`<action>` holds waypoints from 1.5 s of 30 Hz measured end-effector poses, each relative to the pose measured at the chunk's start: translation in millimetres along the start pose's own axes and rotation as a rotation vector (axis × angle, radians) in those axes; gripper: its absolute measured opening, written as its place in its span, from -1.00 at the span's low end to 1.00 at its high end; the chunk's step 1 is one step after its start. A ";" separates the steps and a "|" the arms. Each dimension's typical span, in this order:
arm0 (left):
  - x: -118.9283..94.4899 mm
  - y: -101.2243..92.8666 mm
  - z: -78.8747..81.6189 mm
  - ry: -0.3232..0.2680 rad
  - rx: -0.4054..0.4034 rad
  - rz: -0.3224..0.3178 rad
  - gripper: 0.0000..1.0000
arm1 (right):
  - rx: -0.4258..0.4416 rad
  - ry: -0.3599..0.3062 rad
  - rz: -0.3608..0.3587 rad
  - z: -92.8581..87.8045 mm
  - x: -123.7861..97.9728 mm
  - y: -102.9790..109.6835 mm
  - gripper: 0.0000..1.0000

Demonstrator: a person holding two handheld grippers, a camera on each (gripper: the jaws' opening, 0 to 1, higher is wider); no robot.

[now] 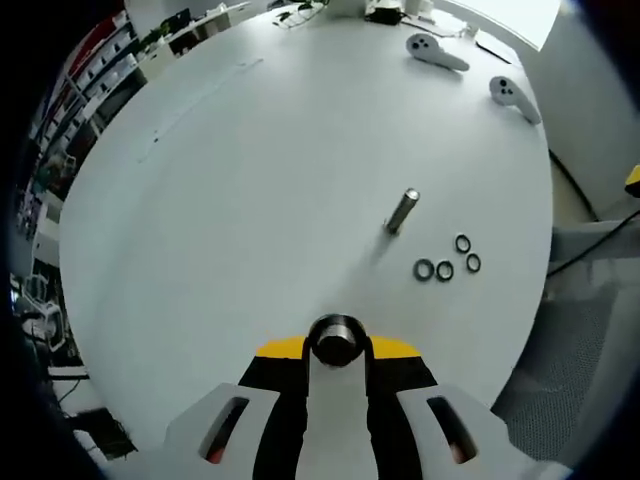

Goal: Place the washer onto the threaded stud by aligning its center hole with the stud, sliding it down to the base, and recovering from edge contact or off-axis alignment until the washer reaches the visible bottom stop.

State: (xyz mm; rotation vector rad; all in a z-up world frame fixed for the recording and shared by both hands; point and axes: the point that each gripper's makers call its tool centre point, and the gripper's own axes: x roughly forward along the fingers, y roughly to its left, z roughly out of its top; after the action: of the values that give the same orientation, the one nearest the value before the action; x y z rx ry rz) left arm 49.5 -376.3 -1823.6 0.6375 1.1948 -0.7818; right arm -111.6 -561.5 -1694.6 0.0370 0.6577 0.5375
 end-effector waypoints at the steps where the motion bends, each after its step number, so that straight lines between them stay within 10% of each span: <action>1: 1.2 -1.8 -2.8 0.019 -0.010 -0.007 -0.62 | 0.000 0.000 -0.001 0.0 0.0 0.0 -0.37; 28: 3.5 2.9 -17.3 0.033 -0.012 -0.013 -0.55 | -0.007 0.024 -0.004 -4.7 0.4 -0.3 -0.38; 45: -5.4 36.5 -75.6 0.112 -0.116 0.065 -0.34 | -0.011 0.018 0.011 -3.8 0.3 2.3 -0.39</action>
State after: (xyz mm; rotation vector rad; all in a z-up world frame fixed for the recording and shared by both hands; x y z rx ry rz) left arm 35.6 -294.3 -1836.7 0.6279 1.3052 -0.6240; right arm -114.8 -559.9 -1697.4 0.0251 0.6724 0.5527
